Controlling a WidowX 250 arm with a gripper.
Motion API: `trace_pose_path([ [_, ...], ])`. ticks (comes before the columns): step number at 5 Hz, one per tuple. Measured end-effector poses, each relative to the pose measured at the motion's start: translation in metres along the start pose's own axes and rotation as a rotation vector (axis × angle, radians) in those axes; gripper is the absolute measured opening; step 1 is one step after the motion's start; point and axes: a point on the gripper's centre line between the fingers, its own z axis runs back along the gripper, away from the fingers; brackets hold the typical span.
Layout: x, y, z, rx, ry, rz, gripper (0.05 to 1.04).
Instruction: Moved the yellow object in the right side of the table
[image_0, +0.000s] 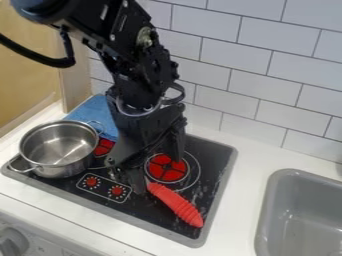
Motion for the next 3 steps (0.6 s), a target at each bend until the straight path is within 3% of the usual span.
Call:
trace_pose_path([
  [1,-0.004,0.016,-0.007,0.054,0.013,-0.006,0.998],
  [2,-0.002,0.008,-0.004,0.082,0.035,-0.089,0.998],
  [3,0.011,-0.012,-0.001,0.065,0.054,-0.135,0.998],
])
